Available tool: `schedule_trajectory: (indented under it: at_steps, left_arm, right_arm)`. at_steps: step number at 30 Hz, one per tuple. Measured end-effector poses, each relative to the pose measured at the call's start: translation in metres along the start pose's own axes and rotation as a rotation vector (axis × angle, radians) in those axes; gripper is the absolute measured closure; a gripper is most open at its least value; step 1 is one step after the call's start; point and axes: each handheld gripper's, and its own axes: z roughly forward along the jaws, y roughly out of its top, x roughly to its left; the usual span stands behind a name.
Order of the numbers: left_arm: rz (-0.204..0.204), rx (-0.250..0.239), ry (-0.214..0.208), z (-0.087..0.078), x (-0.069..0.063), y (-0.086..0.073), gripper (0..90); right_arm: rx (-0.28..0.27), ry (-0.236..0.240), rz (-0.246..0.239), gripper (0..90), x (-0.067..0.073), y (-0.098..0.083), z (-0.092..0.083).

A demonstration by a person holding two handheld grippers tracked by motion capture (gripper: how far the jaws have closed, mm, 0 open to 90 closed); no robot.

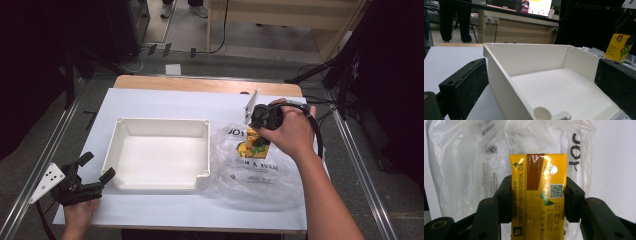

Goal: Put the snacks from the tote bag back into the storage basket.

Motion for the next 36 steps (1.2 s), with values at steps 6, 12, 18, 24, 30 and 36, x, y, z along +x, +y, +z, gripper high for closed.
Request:
schedule_trajectory:
  at_steps: [6,12,18,24,30,36]
  left_arm:
    - [0.001,0.0,0.0,0.0,0.0,0.0,0.0]
    - [-0.003,-0.002,-0.001,0.0,0.0,0.0,0.0]
    - [-0.002,-0.002,-0.002,0.0,0.0,0.0,0.0]
    - [0.0,0.0,-0.002,0.0,0.0,0.0,0.0]
    - [0.008,0.006,-0.001,0.001,-0.001,0.0,0.0]
    - [0.015,0.011,0.001,0.001,-0.002,0.0,0.0]
  right_arm:
    - [0.005,0.002,0.005,53.2,0.001,0.004,-0.003]
    - [0.005,0.004,-0.006,53.3,0.0,0.011,-0.006]
    - [0.014,0.005,-0.016,53.3,0.0,0.018,-0.009]
    - [0.006,0.007,-0.018,53.4,0.0,0.021,-0.013]
    - [-0.003,0.009,-0.033,53.4,0.0,0.024,-0.016]
    - [0.0,0.004,-0.029,53.4,0.0,0.026,-0.022]
